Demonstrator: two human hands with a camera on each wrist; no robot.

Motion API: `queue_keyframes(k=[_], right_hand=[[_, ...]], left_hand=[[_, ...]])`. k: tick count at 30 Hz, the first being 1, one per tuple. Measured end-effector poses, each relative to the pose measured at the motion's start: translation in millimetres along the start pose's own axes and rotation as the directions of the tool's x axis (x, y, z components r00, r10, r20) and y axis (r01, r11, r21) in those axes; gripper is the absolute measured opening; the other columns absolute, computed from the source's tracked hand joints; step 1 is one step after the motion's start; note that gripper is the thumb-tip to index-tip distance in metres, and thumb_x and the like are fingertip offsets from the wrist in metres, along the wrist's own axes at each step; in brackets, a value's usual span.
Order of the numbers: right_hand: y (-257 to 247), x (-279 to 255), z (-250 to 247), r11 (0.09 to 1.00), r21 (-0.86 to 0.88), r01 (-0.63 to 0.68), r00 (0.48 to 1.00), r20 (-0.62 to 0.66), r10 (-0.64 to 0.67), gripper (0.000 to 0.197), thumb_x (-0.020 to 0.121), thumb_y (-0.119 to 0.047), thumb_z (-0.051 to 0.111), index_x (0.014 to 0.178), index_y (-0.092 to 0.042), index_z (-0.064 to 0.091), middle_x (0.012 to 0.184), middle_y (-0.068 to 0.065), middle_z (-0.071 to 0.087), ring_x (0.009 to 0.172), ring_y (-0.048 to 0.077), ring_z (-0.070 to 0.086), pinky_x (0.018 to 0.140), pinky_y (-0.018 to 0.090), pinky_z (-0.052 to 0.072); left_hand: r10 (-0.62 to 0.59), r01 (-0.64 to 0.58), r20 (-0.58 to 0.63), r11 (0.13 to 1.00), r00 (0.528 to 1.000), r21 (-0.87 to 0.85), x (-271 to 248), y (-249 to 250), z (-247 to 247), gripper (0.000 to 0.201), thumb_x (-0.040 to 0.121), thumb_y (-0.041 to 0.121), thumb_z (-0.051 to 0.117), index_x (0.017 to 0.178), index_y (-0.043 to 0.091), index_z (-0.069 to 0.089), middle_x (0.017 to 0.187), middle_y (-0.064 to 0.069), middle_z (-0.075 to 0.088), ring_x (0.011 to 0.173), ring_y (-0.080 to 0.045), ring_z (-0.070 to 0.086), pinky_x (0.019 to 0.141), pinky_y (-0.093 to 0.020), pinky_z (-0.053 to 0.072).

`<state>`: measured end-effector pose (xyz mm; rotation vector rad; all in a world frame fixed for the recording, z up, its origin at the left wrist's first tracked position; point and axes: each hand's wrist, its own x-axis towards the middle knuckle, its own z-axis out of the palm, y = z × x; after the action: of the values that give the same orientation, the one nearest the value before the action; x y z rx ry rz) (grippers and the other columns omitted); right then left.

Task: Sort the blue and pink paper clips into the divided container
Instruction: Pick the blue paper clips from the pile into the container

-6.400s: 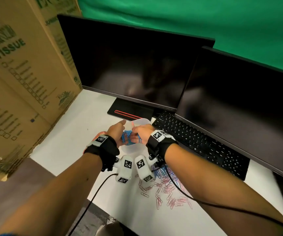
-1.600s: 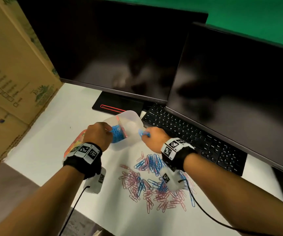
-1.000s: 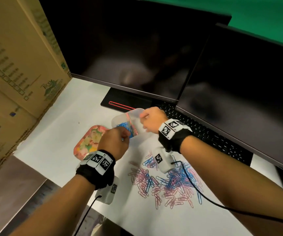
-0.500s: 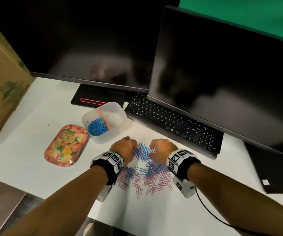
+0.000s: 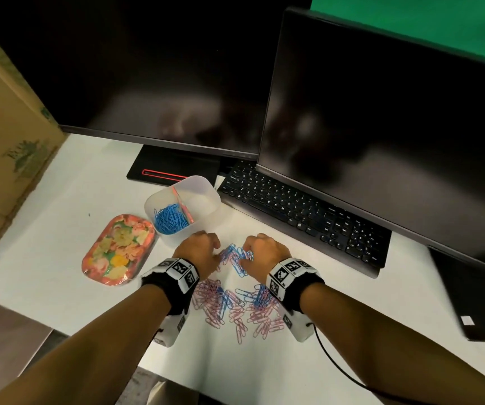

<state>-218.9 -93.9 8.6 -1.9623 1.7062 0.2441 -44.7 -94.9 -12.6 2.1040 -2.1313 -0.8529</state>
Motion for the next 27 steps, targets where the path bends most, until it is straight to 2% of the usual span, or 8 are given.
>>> queue_keyframes(k=[2,7,12,15,17,21,23,27], right_hand=[[-10.4,5.2,3.1,1.0,0.031,-0.004,1.0,-0.019,0.004,0.036,0.087,-0.044,0.058,0.117,-0.024,0.057,0.118,0.003,0.056,0.108,0.026,0.058,0.089,0.036,0.049],[-15.5,12.6,11.7,0.997,0.064,-0.037,0.999,-0.033,0.039,0.033,0.087,-0.043,0.059,0.113,-0.023,0.059,0.113,0.005,0.059,0.102,0.029,0.06,0.083,0.034,0.049],[-5.8,10.0,13.2,0.998,0.041,-0.042,0.999,-0.016,0.043,0.029,0.089,-0.03,0.06,0.116,-0.02,0.057,0.119,0.006,0.057,0.108,0.027,0.058,0.089,0.035,0.05],[-0.2,8.5,10.7,0.998,0.051,-0.039,0.999,-0.014,0.04,0.029,0.088,-0.03,0.06,0.116,-0.022,0.058,0.119,0.005,0.057,0.109,0.026,0.058,0.09,0.035,0.05],[1.2,8.0,6.2,0.997,0.07,-0.039,0.999,-0.021,0.041,0.028,0.088,-0.029,0.06,0.116,-0.024,0.058,0.119,0.002,0.057,0.109,0.025,0.057,0.09,0.033,0.048],[-9.0,9.2,1.7,0.994,0.102,0.025,0.999,-0.032,-0.022,0.023,0.089,-0.028,0.057,0.112,-0.028,0.061,0.116,-0.002,0.057,0.106,0.023,0.058,0.088,0.031,0.047],[-20.6,7.7,4.4,0.993,0.092,0.071,0.997,-0.013,-0.07,0.021,0.088,-0.035,0.059,0.107,-0.028,0.063,0.113,-0.002,0.058,0.103,0.023,0.06,0.088,0.031,0.05],[-42.9,5.7,16.4,0.978,0.048,0.203,0.979,-0.002,-0.203,0.026,0.088,-0.034,0.058,0.114,-0.031,0.061,0.114,0.0,0.058,0.104,0.026,0.06,0.087,0.033,0.049]], left_hand=[[0.004,-0.003,-0.005,1.0,1.0,0.017,1.1,9.2,3.8,0.031,0.086,0.042,0.061,0.106,0.019,0.065,0.105,-0.004,0.06,0.097,-0.025,0.061,0.084,-0.035,0.052],[0.027,-0.028,0.008,0.996,1.0,0.08,5.3,22.0,7.4,0.023,0.088,0.033,0.058,0.103,0.019,0.067,0.104,-0.008,0.06,0.096,-0.03,0.061,0.081,-0.036,0.052],[-0.069,0.062,-0.038,0.983,0.997,-0.171,4.8,19.1,0.4,0.005,0.083,0.022,0.063,0.079,0.023,0.067,0.09,-0.001,0.068,0.086,-0.022,0.064,0.076,-0.029,0.054],[-0.111,0.076,-0.056,0.897,0.992,-0.436,-1.1,12.2,-7.7,0.015,0.079,0.012,0.071,0.069,0.021,0.064,0.077,0.0,0.07,0.075,-0.018,0.065,0.073,-0.024,0.051],[-0.119,0.062,-0.05,0.779,0.992,-0.624,-10.2,6.0,-17.5,0.017,0.077,0.005,0.074,0.07,0.017,0.064,0.078,-0.007,0.072,0.075,-0.022,0.066,0.075,-0.028,0.052],[-0.152,0.111,0.015,0.643,0.988,-0.758,-28.1,-13.7,-34.0,0.031,0.081,-0.007,0.066,0.104,0.013,0.064,0.084,-0.012,0.073,0.072,-0.021,0.068,0.073,-0.029,0.057],[-0.178,0.164,0.072,0.581,0.981,-0.798,-34.8,-19.1,-32.7,0.039,0.082,-0.014,0.059,0.113,0.01,0.063,0.079,-0.015,0.069,0.068,-0.022,0.067,0.077,-0.038,0.057],[-0.245,0.256,0.138,0.557,0.96,-0.79,-41.8,-20.2,-22.2,0.017,0.087,-0.01,0.054,0.088,0.003,0.065,0.071,-0.011,0.063,0.068,-0.027,0.064,0.081,-0.045,0.056]])
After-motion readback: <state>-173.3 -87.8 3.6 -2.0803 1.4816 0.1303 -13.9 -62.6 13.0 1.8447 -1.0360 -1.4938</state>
